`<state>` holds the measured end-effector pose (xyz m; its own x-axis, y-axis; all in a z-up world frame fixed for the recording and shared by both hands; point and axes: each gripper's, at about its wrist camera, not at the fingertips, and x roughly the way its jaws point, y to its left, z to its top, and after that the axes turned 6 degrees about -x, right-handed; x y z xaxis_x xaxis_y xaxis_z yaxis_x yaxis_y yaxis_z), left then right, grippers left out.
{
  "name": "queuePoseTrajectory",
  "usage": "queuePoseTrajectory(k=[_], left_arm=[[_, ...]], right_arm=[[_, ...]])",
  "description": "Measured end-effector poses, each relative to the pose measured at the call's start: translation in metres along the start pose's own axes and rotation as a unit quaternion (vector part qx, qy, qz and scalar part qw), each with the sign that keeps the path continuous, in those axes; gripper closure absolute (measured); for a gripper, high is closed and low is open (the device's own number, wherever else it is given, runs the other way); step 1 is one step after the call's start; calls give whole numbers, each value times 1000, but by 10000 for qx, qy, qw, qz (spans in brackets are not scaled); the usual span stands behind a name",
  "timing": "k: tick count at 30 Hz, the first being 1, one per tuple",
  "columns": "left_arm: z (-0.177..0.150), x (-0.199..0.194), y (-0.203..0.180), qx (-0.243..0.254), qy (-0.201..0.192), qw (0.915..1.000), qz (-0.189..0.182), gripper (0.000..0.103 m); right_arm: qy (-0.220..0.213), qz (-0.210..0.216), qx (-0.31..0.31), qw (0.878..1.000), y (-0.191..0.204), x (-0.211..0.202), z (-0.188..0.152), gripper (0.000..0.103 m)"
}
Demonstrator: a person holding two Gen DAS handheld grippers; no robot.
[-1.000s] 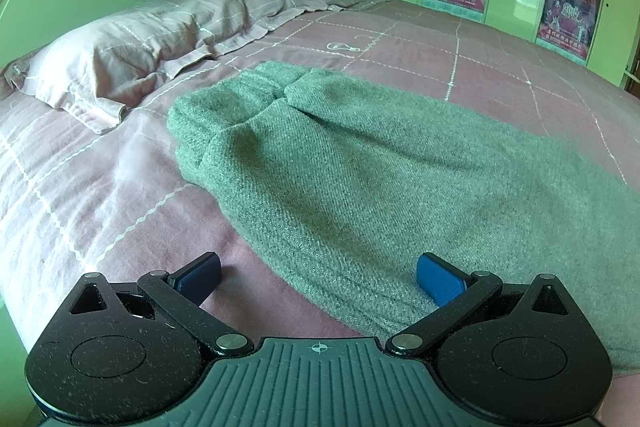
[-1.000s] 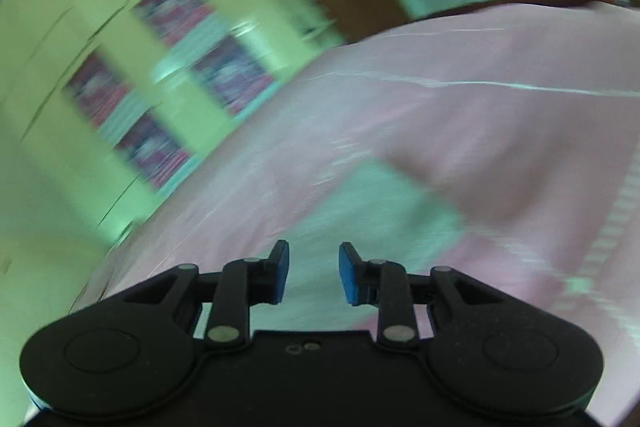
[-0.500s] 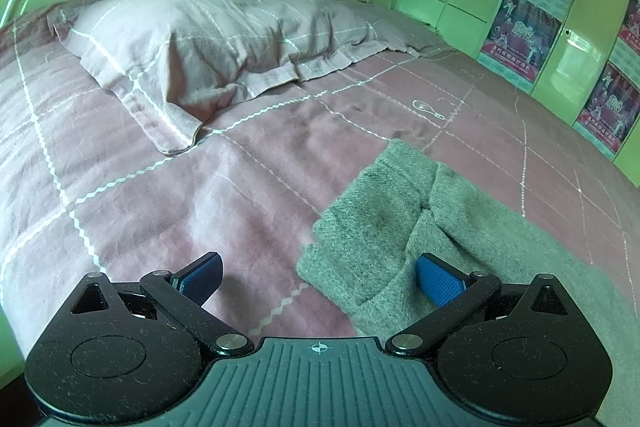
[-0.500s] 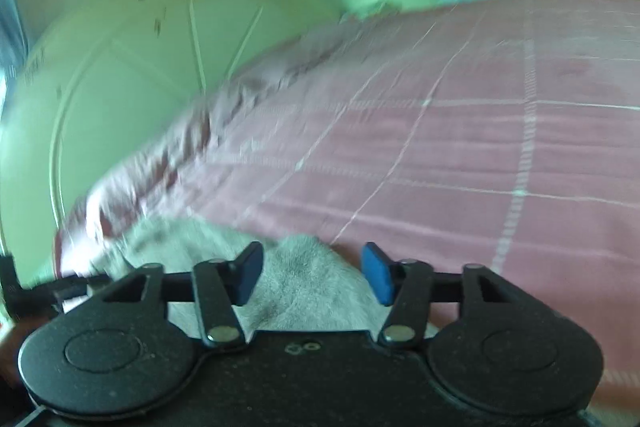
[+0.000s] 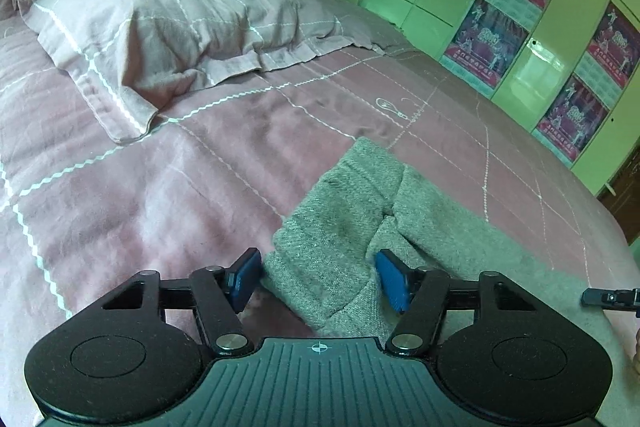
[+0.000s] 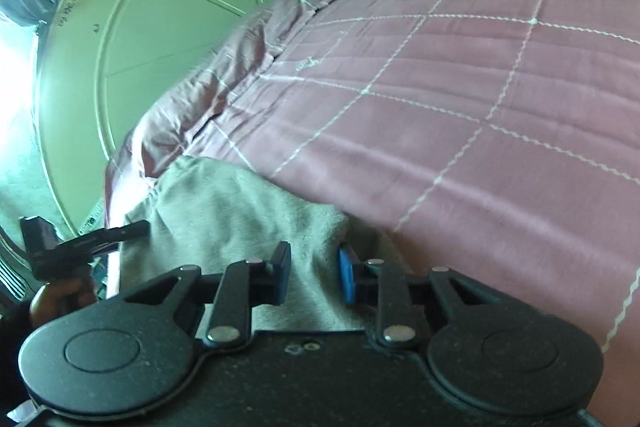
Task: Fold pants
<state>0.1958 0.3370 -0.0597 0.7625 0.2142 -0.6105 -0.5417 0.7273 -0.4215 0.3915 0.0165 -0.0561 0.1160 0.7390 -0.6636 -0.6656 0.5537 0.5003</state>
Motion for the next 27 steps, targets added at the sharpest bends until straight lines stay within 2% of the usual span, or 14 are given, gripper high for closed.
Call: queuePoseTrajectory(k=[3,5,6,9,12,13,14,16,17,18,20,22,24,27], left_arm=[[1,3,4,-183,6,9998,-57,40],[1,2,8,-204,16,9997,-131,43],[1,0,9,-173,-37,9997,-158,54],[-1,-8,8,105,-180,9997,-155,58],[-7,-2,10,212,-174,9995,-129,57],[-7,-1,13,149,-152,9997,-144,56],[-6,-1,16,87,-130,9998,-156,54],[-4,-1,18,57,-85,9998,-170,47],[-3,-4,20,1,-81,9998,-163,35],[-2,-10,21,-48,-103,9999,-81,18],[-4,-27,19,46,-355,9993,137,2],[-9,-43,14,300,-599,9975,215,0],[-15,-54,7,477,-670,9963,241,0],[-27,-64,-11,699,-655,9952,222,0]], right_arm=[[37,-101,229,9997,-4,13,2,79],[58,-190,-37,9998,7,17,4,102],[-110,-329,-331,9989,16,11,5,103],[-738,-690,-380,9942,19,-6,10,103],[-25,-1177,-478,9919,7,26,-4,103],[-151,-1151,-306,9928,3,29,-8,103],[-241,-1132,-39,9933,-1,27,-8,102],[-417,-1054,416,9927,-5,15,-8,90],[-640,-1191,508,9895,-2,0,-10,86],[-1017,-1357,562,9839,3,-21,-16,81],[-1693,-1374,694,9735,11,-75,-39,77],[-2218,-1519,896,9590,16,-131,-74,62],[-2690,-1986,1148,9354,21,-192,-123,55],[-3213,-2670,1823,8901,24,-275,-206,54]])
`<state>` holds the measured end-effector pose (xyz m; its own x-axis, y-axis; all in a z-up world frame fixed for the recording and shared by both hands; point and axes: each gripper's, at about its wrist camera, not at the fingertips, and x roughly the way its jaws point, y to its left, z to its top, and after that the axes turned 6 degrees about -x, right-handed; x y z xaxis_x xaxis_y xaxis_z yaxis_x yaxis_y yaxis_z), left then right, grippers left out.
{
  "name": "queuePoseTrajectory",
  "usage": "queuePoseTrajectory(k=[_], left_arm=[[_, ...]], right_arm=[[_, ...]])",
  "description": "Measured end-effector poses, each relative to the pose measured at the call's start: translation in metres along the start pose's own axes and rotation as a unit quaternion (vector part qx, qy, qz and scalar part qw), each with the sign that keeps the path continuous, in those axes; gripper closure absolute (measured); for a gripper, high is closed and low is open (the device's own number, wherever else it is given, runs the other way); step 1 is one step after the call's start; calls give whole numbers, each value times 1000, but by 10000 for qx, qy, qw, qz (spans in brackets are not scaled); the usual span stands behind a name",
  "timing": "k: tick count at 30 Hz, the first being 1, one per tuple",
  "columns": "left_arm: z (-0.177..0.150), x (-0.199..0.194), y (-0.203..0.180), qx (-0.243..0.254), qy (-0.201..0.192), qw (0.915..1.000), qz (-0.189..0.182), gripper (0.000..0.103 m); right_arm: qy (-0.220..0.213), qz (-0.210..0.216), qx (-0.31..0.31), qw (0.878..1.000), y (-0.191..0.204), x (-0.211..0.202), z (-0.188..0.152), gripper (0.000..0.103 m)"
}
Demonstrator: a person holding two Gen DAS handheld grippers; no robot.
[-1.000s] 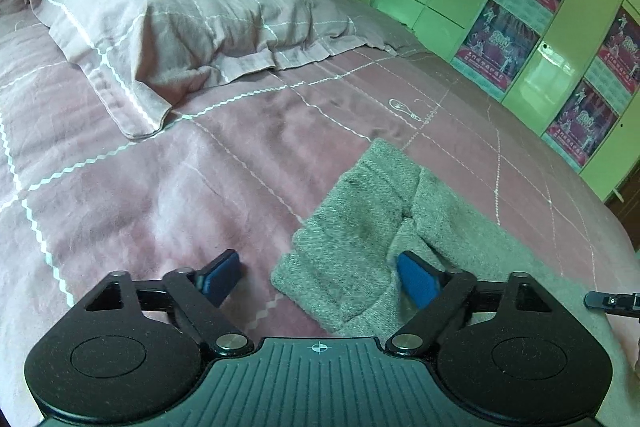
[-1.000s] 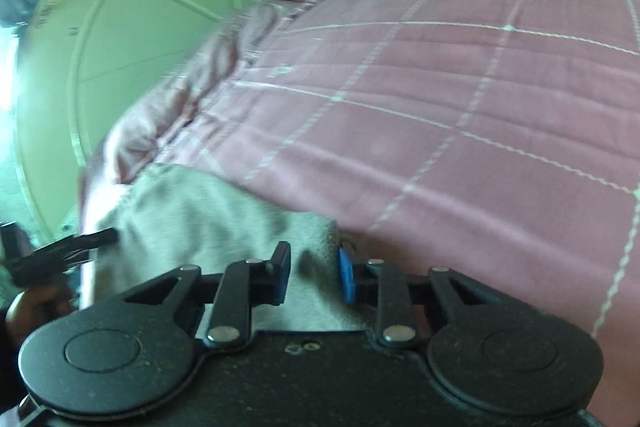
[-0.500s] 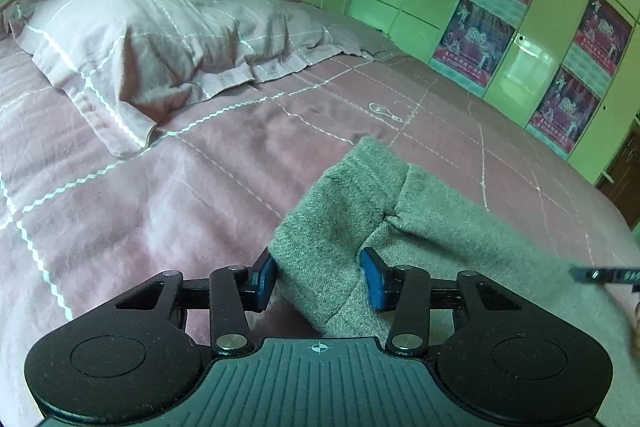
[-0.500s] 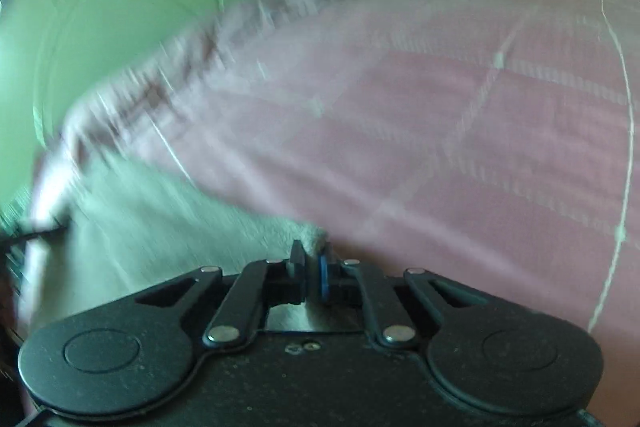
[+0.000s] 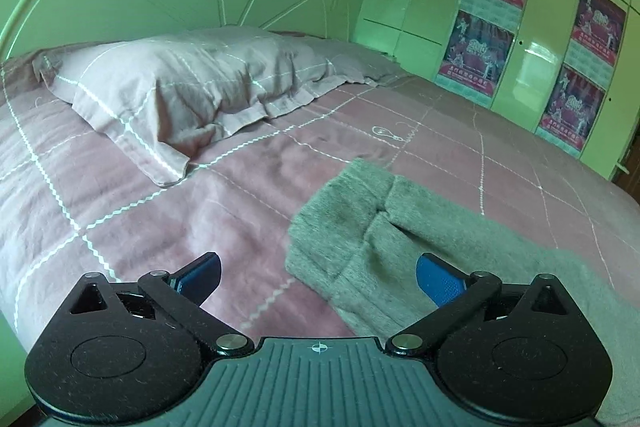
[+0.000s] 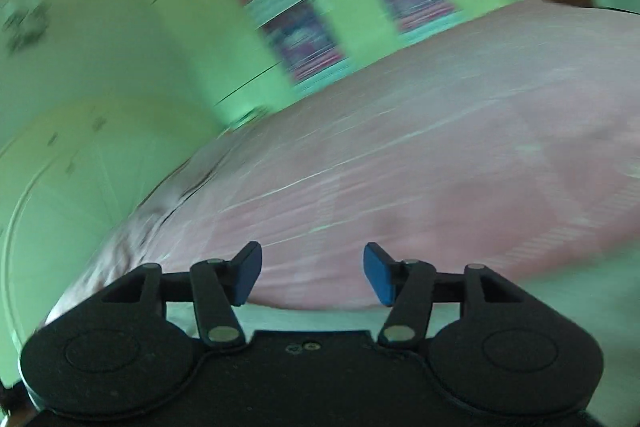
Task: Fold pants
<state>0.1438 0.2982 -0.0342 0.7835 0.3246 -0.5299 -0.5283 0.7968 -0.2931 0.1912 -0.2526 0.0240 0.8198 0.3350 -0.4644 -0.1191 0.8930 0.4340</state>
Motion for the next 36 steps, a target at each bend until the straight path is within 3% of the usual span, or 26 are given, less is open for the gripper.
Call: queuePoseTrajectory(k=[4,8,11,13,16,20,24,25,27,29,32,33,36], left_arm=[[-16,-16,-41,312,37,9989,-343,0],[-43,-24,-92,997,268,9921,-711,0],[-71,-22,-124,1725,502,9817,-634,0],[-91,-23,-136,2260,461,9724,-360,0],[-96,-30,-136,2251,408,9728,-379,0],[-95,-37,-138,2251,486,9724,-378,0],[-100,-41,-142,2251,491,9725,-346,0],[-100,-40,-142,2259,484,9724,-337,0],[-101,-42,-142,2251,479,9726,-344,0],[-97,-34,-141,2268,492,9720,-360,0],[-96,-32,-139,2284,471,9717,-386,0],[-96,-32,-139,2290,467,9715,-391,0],[-93,-32,-139,2249,490,9725,-356,0]], right_arm=[[-565,-933,911,9898,-68,-108,-27,75],[-974,-1603,1949,9627,-120,-170,-67,78],[-1074,-1691,2761,9400,-153,-176,-93,78],[-1158,-1601,3048,9317,-166,-167,-103,78],[-1138,-1584,3311,9232,-178,-144,-110,78],[-1207,-1348,3304,9263,-188,-119,-103,76],[-727,-1519,3277,9296,-196,-96,-88,78],[-654,-1474,3192,9339,-195,-94,-82,101],[-1081,-1325,2628,9496,-181,-107,-69,101],[-1309,-1441,2552,9471,-172,-114,-67,101],[-994,-1870,3040,9288,-186,-92,-88,101],[-1018,-1796,3167,9258,-191,-89,-96,101],[-1057,-1658,2987,9339,-187,-93,-96,98]])
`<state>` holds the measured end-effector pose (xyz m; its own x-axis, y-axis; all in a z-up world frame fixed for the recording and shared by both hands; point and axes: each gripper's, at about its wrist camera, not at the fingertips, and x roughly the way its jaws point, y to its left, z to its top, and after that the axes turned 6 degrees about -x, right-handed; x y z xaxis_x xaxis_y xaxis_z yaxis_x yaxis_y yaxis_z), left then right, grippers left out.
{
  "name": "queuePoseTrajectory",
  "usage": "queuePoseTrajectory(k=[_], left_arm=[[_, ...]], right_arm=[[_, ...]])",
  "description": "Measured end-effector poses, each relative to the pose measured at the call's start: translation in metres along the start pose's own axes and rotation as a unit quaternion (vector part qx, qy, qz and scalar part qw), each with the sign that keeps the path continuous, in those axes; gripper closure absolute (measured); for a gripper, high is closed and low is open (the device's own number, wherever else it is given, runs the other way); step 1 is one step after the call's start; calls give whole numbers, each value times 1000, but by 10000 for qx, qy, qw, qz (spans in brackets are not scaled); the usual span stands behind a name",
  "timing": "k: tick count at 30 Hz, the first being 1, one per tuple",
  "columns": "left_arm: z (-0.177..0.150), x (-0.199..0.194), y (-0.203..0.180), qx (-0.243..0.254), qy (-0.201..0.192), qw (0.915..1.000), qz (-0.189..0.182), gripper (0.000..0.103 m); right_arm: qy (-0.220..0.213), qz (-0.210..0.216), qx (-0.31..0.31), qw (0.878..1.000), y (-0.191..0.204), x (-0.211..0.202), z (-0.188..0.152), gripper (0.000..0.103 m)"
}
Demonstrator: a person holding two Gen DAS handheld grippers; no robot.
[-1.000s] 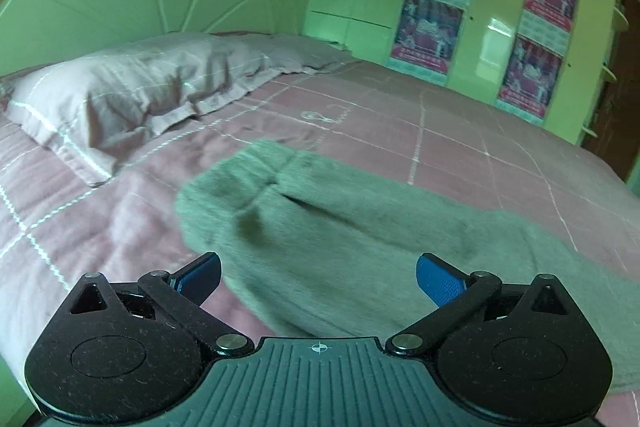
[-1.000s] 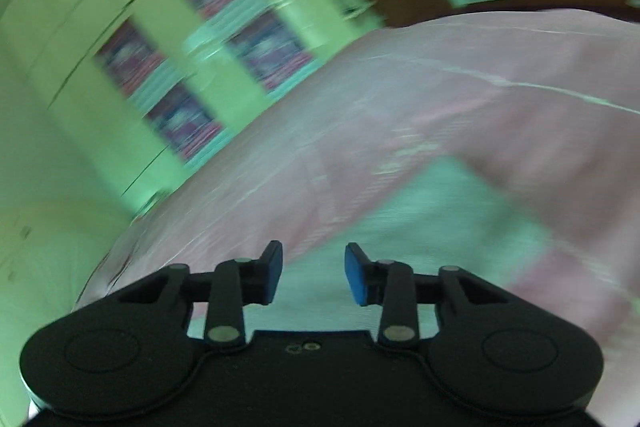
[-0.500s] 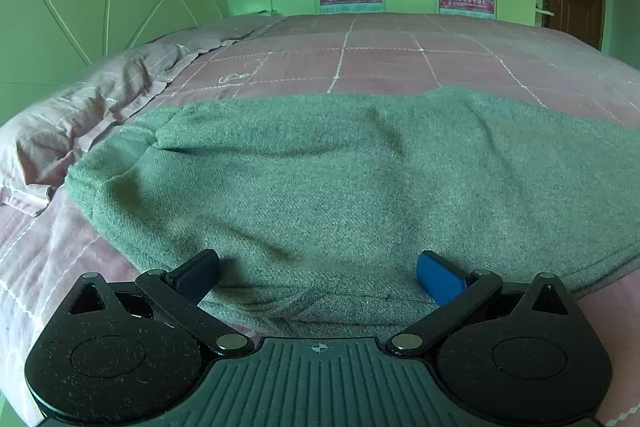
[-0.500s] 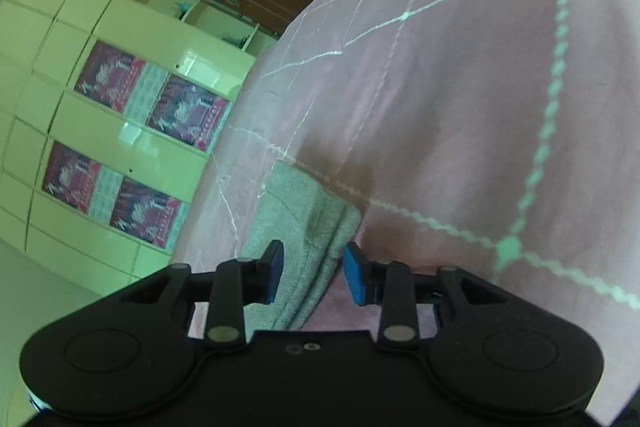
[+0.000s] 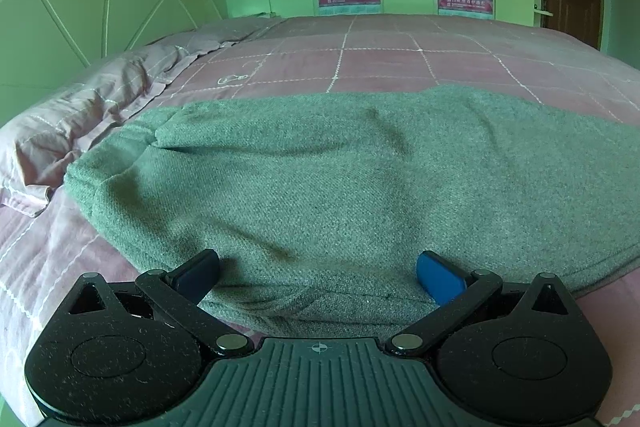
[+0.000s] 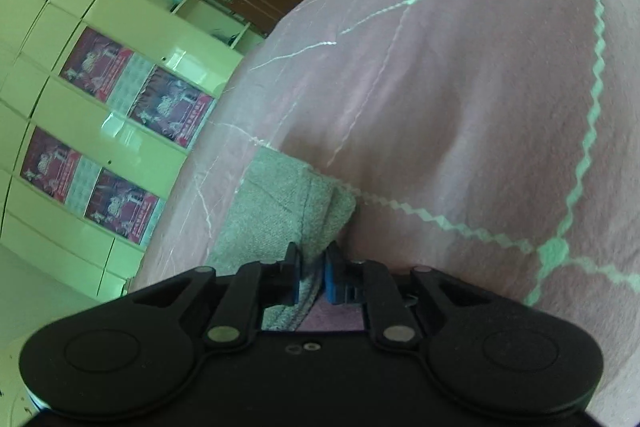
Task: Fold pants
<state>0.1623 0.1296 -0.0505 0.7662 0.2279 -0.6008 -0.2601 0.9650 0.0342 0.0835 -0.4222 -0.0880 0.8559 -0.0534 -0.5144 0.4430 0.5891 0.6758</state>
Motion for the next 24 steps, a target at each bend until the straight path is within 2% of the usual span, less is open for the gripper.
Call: queuePoseTrajectory(k=[2,5,9,11,13,15,16,18,21,22,24], left_arm=[[9,-7,-7,-79,-39,9999,131,0],[14,-25,-40,-190,-418,9978,-483,0],[14,-43,-142,313,-453,9874,-1484,0],[12,-50,-196,598,-442,9826,-1702,0],[10,-51,-242,623,-180,9787,-1946,0],[1,-44,-278,666,310,9801,-1843,0],[-6,-42,-290,717,397,9811,-1751,0],[-12,-47,-300,790,291,9850,-1506,0],[-7,-64,-299,538,185,9851,-1620,0],[-7,-66,-303,583,197,9847,-1632,0],[-10,-59,-309,609,489,9830,-1664,0]], right_arm=[[132,71,-106,9998,-2,-3,3,97],[264,265,-92,9993,-6,-7,11,91],[131,297,-35,9995,-8,-17,9,86],[33,311,-65,9995,-6,-21,6,82],[-9,329,-141,9994,-7,-25,4,77],[-18,354,-184,9992,-8,-26,4,77],[-17,372,-195,9991,-11,-27,4,77],[-27,416,-183,9990,-12,-26,4,77],[-42,461,-187,9988,-17,-27,1,77],[-54,458,-203,9987,-18,-26,0,77],[-122,435,-310,9985,-18,-27,-3,77]])
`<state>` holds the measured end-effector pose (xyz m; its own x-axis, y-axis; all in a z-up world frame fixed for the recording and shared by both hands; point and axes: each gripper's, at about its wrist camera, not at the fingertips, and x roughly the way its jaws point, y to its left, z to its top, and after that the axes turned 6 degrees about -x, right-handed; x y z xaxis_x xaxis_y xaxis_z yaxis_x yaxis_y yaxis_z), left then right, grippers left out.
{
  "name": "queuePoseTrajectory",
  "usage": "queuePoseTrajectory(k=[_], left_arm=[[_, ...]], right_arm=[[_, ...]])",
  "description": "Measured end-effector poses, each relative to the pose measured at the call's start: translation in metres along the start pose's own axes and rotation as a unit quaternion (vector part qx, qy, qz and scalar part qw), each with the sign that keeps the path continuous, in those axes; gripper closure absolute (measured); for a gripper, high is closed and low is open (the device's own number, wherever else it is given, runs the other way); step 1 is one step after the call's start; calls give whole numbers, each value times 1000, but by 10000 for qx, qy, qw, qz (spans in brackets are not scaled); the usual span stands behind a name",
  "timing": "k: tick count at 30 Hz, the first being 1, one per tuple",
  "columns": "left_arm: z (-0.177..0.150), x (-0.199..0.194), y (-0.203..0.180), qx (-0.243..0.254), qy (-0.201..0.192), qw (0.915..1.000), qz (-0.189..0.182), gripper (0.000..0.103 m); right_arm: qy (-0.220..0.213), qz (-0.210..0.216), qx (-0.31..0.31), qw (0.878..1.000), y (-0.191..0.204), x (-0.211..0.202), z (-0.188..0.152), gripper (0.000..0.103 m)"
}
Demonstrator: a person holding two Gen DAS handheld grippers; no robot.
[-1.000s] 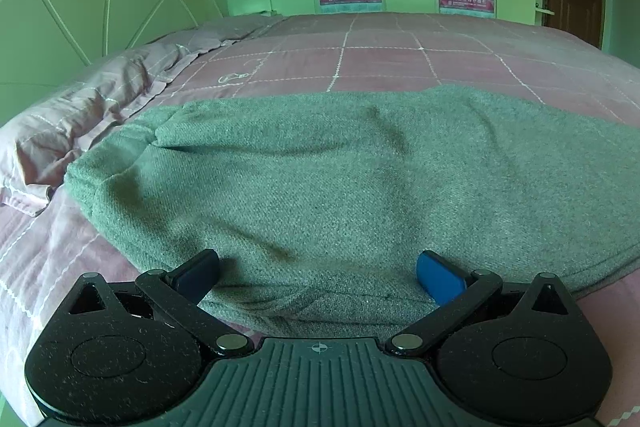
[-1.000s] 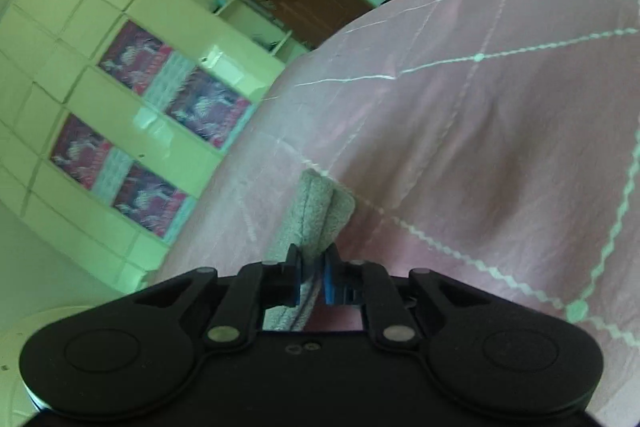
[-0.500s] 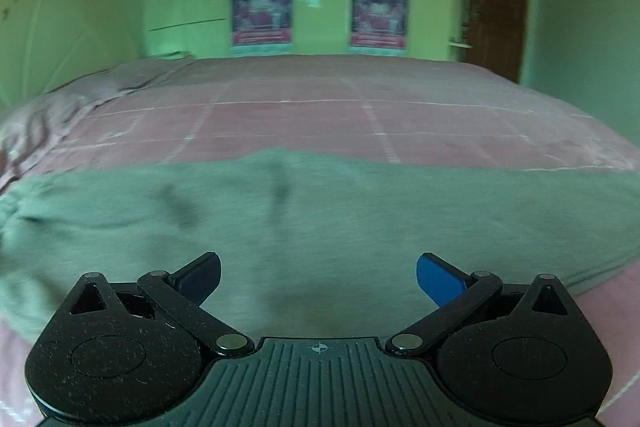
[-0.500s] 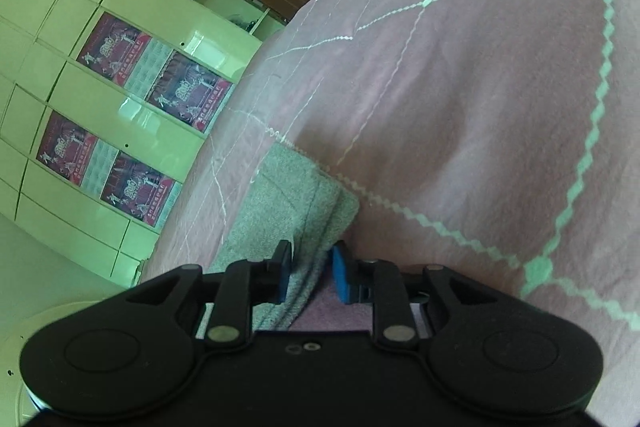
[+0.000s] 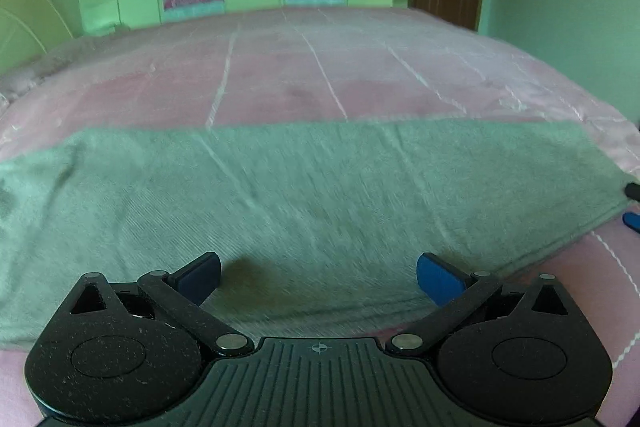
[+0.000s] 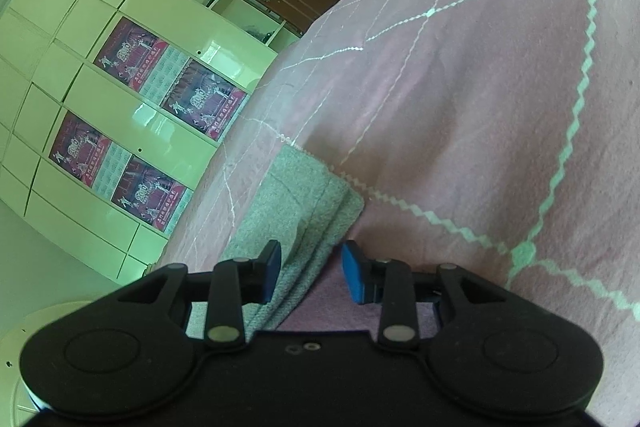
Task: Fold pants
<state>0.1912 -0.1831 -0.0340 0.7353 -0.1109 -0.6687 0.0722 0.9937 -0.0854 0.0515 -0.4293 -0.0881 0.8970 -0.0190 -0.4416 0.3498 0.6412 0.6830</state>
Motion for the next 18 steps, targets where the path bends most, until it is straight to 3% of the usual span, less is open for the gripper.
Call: queuePoseTrajectory(k=[11,18], left_arm=[[4,2,-7,44,-132,9997,223,0],[-4,11,-12,131,-139,9998,76,0]], right_arm=[[25,53,-91,9999,-3,-2,2,77],[108,66,-78,9999,-1,-3,5,77]])
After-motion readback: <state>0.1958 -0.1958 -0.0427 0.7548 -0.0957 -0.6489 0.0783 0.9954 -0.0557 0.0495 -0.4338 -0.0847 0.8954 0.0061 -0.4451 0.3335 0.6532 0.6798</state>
